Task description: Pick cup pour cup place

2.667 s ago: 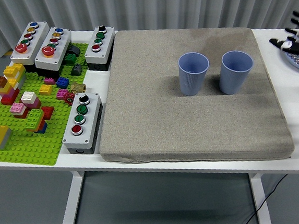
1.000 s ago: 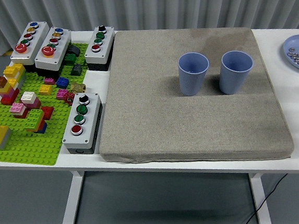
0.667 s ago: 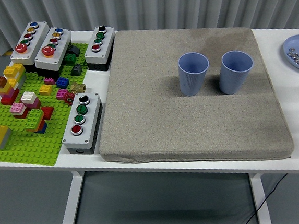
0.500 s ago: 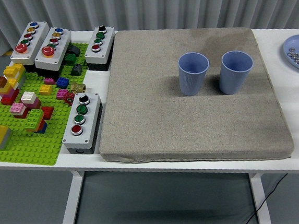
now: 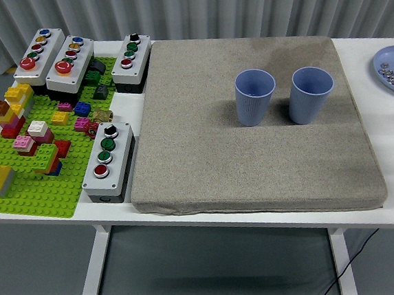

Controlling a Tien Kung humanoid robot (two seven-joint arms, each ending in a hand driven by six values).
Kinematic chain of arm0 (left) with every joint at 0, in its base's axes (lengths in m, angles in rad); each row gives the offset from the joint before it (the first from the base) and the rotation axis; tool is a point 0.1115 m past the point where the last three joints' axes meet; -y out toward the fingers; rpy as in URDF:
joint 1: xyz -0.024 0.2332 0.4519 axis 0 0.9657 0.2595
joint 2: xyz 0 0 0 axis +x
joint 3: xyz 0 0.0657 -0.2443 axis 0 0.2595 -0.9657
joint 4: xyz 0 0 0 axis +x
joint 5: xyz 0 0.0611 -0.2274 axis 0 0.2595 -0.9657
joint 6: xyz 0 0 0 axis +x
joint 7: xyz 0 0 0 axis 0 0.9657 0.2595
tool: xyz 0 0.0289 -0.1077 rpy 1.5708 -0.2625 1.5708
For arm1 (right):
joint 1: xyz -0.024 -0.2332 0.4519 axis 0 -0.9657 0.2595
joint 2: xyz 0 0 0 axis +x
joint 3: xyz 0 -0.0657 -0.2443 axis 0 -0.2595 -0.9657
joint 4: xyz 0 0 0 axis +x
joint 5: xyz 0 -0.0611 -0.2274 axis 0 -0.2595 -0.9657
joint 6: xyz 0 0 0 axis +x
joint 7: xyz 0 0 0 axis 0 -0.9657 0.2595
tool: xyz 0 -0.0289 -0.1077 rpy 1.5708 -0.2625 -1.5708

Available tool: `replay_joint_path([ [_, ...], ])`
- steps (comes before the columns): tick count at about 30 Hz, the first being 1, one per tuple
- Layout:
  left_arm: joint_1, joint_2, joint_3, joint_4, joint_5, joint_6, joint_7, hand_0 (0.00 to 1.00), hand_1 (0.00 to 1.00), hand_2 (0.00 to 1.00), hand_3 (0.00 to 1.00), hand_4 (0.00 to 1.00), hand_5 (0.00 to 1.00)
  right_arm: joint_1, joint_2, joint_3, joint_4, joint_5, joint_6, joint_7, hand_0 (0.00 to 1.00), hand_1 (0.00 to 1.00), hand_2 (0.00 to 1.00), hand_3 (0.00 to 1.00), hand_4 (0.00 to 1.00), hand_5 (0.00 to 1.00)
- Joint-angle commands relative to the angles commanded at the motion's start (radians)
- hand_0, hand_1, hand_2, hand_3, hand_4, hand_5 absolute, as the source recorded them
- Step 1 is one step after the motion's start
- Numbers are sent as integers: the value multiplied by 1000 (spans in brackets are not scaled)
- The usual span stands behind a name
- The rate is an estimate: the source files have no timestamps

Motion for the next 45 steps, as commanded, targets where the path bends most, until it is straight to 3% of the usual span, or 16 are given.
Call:
replay_joint_path([
  [45,-6,0,-13,0,11,-3,2,769,768,825,691,503,998,4,-8,12,7,-4,1,-9,985,876,877,863,818,970],
])
